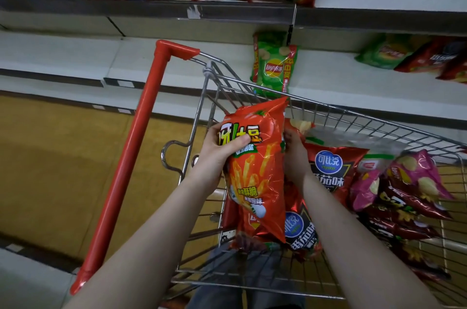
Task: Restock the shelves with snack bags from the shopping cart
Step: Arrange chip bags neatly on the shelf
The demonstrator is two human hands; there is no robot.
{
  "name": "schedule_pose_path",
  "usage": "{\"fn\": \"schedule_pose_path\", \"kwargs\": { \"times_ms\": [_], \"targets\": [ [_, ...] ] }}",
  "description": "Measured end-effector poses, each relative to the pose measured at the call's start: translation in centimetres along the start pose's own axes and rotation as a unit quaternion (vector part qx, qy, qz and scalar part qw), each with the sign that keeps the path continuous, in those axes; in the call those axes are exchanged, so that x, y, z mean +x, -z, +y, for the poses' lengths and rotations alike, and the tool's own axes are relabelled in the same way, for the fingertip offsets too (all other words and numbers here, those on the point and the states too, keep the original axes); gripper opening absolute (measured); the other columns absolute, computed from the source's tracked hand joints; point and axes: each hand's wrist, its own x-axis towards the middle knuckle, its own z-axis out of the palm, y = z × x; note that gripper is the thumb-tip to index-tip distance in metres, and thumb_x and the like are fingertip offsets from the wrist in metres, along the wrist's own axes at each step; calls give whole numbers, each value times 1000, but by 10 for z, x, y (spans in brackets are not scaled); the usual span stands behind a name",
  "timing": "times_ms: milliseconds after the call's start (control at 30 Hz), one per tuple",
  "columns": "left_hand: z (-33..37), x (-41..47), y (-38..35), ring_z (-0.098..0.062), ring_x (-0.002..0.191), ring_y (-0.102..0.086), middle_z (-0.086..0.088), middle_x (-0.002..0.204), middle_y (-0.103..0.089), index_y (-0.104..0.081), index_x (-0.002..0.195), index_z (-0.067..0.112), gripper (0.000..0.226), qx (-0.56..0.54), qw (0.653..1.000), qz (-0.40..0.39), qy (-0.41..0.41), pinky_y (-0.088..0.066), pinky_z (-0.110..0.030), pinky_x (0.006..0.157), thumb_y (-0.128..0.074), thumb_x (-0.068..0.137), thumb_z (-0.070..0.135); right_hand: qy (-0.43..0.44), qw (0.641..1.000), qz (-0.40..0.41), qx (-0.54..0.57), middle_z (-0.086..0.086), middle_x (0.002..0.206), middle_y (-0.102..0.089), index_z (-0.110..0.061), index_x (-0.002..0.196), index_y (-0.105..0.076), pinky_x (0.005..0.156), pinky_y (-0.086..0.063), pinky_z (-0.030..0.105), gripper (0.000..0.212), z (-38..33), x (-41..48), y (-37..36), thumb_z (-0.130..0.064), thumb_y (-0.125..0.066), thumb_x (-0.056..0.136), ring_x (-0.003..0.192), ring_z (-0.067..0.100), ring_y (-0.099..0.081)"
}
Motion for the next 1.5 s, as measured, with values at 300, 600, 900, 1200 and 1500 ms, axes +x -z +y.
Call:
{"fn": "schedule_pose_path", "kwargs": {
  "times_ms": [300, 600, 900, 1200, 1500],
  "targets": [
    [4, -11, -1, -19, 88, -71, -1, 104, -70, -46, 125, 27, 84, -25, 999, -14, -36, -57, -30, 69, -80, 48, 35, 29, 998, 25, 42, 3, 127, -57, -33, 124, -49, 94, -51, 47, 82, 7, -1, 11, -46, -75, 48, 114, 22, -58],
    [23, -31, -12, -18, 95, -70, -1, 113, -67, -39, 132, 32, 91, -21, 995, 13, -101, -57, -32, 73, -79, 51, 41, 115, 987, 63, 91, 8, 108, -61, -20, 112, -49, 80, -49, 22, 56, -50, -37, 44, -16, -82, 67, 98, 18, -59],
    [60, -49, -14, -17, 87, -71, -3, 112, -64, -35, 130, 34, 91, -27, 990, 13, -141, -57, -35, 72, -75, 50, 51, 177, 975, 38, 131, -9, 100, -59, -26, 128, -31, 72, -49, 30, 56, -112, -59, 46, -20, -65, 83, 92, 19, -63],
    [117, -81, 41, -16, 88, -70, -4, 115, -62, -32, 135, 31, 101, -27, 973, 43, -225, -57, -33, 70, -69, 46, 61, 236, 954, 28, 182, -3, 116, -58, -10, 134, -38, 87, -49, 23, 79, -188, -94, -3, -37, -76, 70, 102, 7, -59],
    [150, -136, 200, -11, 81, -71, -2, 112, -63, -34, 133, 28, 75, -32, 957, 64, -281, -57, -28, 64, -64, 67, 48, 288, 950, 45, 114, 0, 113, -58, -11, 129, -41, 80, -47, 21, 62, -248, -156, -151, -35, -71, 80, 103, 16, -58]
  ]
}}
